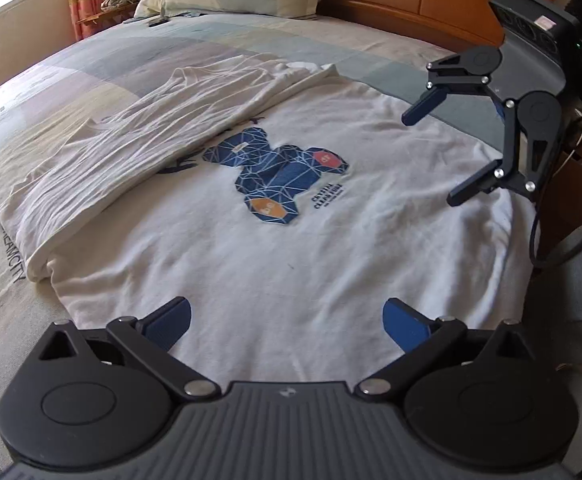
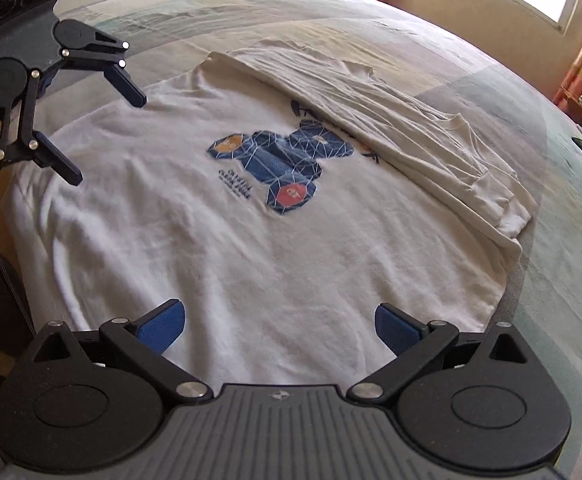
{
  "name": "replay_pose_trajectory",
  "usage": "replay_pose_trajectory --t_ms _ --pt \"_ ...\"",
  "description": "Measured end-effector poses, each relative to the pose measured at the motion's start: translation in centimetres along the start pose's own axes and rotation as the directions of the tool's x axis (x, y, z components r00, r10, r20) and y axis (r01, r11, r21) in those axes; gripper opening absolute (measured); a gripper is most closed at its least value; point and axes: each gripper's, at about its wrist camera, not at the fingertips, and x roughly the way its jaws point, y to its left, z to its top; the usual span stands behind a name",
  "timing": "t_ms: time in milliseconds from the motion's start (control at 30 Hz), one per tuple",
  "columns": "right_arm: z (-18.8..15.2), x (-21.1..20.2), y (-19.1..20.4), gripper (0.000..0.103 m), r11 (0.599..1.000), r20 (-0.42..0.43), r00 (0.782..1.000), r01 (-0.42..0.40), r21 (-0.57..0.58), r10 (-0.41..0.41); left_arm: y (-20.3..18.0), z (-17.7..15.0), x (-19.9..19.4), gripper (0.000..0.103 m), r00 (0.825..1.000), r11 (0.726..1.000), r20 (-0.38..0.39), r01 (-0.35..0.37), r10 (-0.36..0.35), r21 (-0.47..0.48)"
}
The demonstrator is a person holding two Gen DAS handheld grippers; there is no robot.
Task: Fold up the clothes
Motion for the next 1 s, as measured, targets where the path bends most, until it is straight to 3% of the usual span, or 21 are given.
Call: replay_pose_trajectory --t_ms 167,300,467,800,900,1000 --pt "1.0 3.3 1.8 0.103 0.997 -0.014 0.998 -0.067 -0.027 0.067 0.6 -0.2 1.1 0.101 1.0 1.0 -0.022 0.002 -0.002 -0.008" --pt "-0.1 2.6 0.8 0.103 0.996 0.015 0.996 -0.089 0.001 0.089 0.5 -1.9 0.5 0.101 0.998 0.999 -0.07 -0.006 0.003 -0.041" --pt "-1.4 1.8 -0.3 0.103 0.995 -0.016 0.995 -0.103 -0.002 0.103 1.7 -1.9 0.0 0.102 0.997 0.983 -0.075 -0.002 -0.012 -0.185" --pt "-2.4 1.7 -0.4 0.103 0.991 0.054 0.99 -0.124 -0.043 0.126 0.8 0.1 1.7 0.102 1.0 0.965 0.006 -0.028 0.03 -0.261" --pt "-2.5 1.5 0.1 0.103 0.996 0.06 0.994 -0.09 -0.02 0.091 -0.4 0.3 1.1 0.102 0.997 0.958 0.062 -0.026 0.046 -0.286" --pt "-2.5 1.0 1.1 0.103 1.0 0.056 0.998 -0.027 0.008 0.027 -2.4 0.5 0.4 0.102 0.99 0.947 0.071 -0.092 0.119 -0.308"
